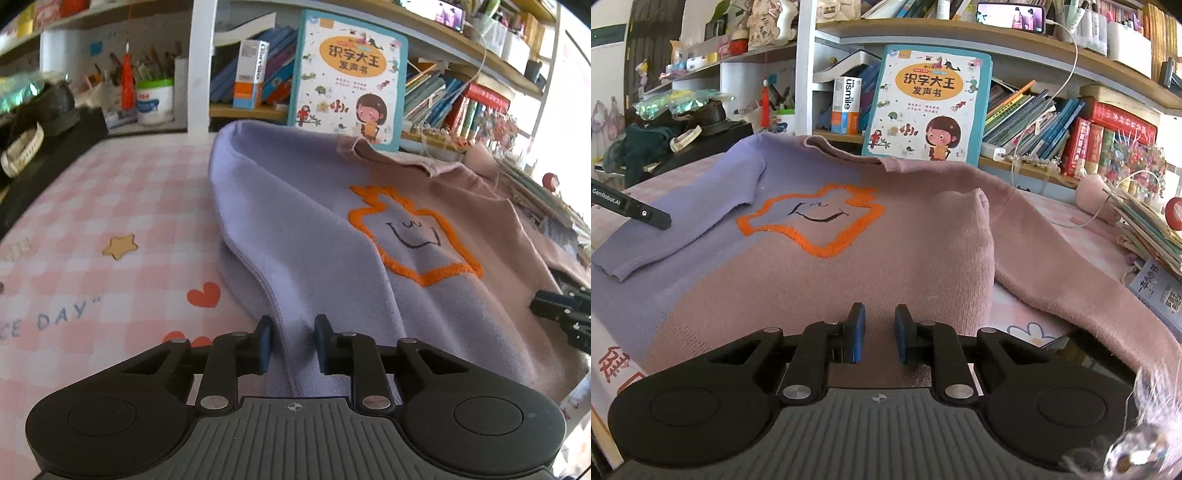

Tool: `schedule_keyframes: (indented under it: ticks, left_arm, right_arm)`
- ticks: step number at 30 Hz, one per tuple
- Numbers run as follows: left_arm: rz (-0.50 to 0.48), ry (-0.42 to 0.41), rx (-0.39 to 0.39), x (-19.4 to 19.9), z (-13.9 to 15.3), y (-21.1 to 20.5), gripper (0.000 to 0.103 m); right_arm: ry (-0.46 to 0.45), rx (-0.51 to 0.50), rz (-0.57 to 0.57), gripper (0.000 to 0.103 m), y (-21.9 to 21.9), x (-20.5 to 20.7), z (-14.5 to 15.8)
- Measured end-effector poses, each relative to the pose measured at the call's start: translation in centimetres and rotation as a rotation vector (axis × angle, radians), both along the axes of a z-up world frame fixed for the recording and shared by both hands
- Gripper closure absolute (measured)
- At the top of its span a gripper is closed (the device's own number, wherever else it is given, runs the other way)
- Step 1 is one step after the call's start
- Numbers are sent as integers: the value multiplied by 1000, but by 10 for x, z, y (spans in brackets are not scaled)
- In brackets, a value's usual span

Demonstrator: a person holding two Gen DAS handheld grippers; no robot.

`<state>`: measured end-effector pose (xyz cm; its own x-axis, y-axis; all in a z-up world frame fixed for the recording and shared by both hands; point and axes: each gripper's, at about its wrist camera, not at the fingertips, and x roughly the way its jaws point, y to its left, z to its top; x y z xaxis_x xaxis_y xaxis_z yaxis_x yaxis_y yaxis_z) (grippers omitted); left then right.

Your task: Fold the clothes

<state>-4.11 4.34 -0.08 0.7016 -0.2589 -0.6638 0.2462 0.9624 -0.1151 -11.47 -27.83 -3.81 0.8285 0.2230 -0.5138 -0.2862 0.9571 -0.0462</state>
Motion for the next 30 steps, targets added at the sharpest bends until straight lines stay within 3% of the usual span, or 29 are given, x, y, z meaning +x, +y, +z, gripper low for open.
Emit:
schedule_keyframes:
  ticks: [7,17,20,23,30]
  left_arm:
    - [12,5,36,-9,8,6,81]
    - [0,8,24,-14,11,4,81]
    - [22,30,-22,-10,7,12,81]
    - [27,39,-54,-9,4,16,92]
    - [19,6,-86,-10,8,19,101]
  right_arm:
    - [2,9,0,87,-1,0,0]
    - [2,9,1,86,-2,0,0]
    - [2,11,1,87,-2,1,0]
    - [2,11,1,86,-2,1,0]
    - [1,11,2,86,-3,1,0]
